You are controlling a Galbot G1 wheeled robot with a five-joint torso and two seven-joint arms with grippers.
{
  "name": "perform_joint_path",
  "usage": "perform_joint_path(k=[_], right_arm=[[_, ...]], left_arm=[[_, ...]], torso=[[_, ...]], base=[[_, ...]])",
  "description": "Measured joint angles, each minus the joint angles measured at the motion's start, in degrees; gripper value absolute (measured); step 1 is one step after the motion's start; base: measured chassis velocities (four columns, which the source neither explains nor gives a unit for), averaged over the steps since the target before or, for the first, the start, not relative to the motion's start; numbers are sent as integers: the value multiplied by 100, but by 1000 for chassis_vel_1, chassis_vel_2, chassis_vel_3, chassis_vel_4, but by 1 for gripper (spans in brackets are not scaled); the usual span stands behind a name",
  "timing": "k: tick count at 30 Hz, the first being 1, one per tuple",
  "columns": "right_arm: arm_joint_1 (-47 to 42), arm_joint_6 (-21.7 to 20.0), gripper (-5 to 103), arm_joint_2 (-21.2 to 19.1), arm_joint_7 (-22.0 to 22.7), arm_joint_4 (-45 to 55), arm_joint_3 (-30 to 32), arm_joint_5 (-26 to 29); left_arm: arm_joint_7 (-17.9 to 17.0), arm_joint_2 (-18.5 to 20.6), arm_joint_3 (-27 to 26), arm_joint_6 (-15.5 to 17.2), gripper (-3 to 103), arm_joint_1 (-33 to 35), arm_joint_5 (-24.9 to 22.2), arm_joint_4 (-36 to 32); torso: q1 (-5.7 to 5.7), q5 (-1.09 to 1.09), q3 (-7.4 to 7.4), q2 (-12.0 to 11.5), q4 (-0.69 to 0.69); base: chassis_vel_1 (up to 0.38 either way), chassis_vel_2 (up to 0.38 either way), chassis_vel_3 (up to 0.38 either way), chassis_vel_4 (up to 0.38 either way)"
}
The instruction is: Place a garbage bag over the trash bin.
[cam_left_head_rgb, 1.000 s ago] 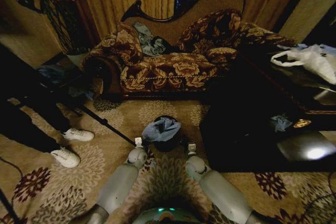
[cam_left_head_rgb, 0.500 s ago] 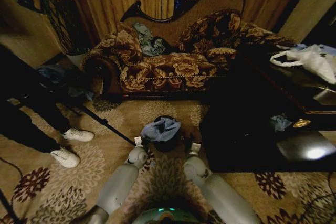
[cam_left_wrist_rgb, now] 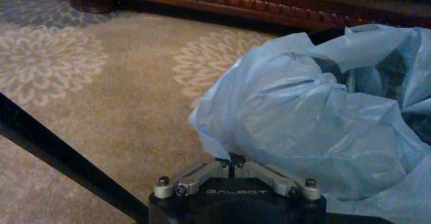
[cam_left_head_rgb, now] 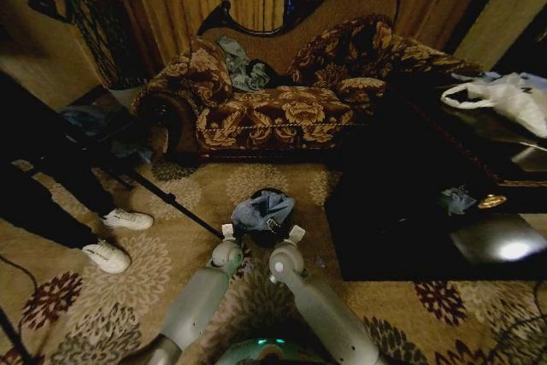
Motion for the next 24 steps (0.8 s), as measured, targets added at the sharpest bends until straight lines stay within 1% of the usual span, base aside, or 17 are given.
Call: perform_joint_path(k=[2,4,5,8,9,10,11,12,15,16,18,19,20,21,23,24], right_arm=[[2,-1,90,-15,-54,-59,-3,-29],[11,-2,90,-13,-73,-85,-3,-29],[17,-2,80,-10,-79,-94,-3,-29],[43,-2,80,11,-119,-136,-20,-33],[53,-2,69,23,-136,-150,-31,-37],[60,-2,63,33,-144,-163,-36,-40],[64,-2,63,39,-149,-174,-40,-44],[68,-2,51,48,-168,-201,-46,-76],[64,-1,51,38,-202,-229,-59,-129],[61,-1,41,23,-209,-231,-62,-132],[61,-3,30,4,-214,-232,-63,-135],[61,-3,30,4,-214,-232,-63,-135],[64,-6,25,-4,-218,-232,-63,-135],[69,-8,25,-8,-219,-233,-63,-135],[89,-16,14,-22,-224,-233,-63,-133],[89,-16,14,-22,-224,-233,-63,-133]], left_arm=[[4,-1,0,-8,0,-6,13,19],[6,-2,0,-11,0,-8,18,24],[7,-2,0,-12,0,-9,21,28],[11,-3,2,-21,0,-27,27,54],[15,-6,4,-28,0,-38,34,73],[18,-9,6,-33,0,-46,40,89],[20,-10,7,-37,0,-51,44,99],[27,-16,8,-47,0,-62,52,130],[33,-21,8,-63,0,-67,65,160],[34,-21,6,-70,0,-70,71,177],[36,-19,6,-77,0,-78,76,188],[36,-19,6,-77,0,-78,76,188],[38,-17,7,-77,0,-83,76,192],[39,-16,7,-77,0,-87,77,196],[41,-14,11,-79,0,-114,77,223],[41,-14,11,-79,0,-114,77,223]], torso=[[0,0,0,0,0],[0,0,0,0,0],[0,0,0,0,0],[0,0,0,0,0],[0,0,0,0,0],[0,0,0,0,0],[0,0,0,0,0],[0,0,0,0,0],[0,0,0,0,0],[0,0,0,0,0],[0,1,0,0,0],[0,1,0,0,0],[0,1,0,0,0],[0,1,0,0,0],[0,1,0,0,0],[0,1,0,0,0]], base=[[0,0,0,0],[0,0,0,0],[0,0,0,0],[0,0,0,0],[0,0,0,0],[0,0,0,0],[0,0,0,0],[0,0,0,0],[0,0,0,0],[0,0,0,0],[0,0,0,0],[0,0,0,0],[0,0,0,0],[0,0,0,0],[0,0,0,0],[0,0,0,0]])
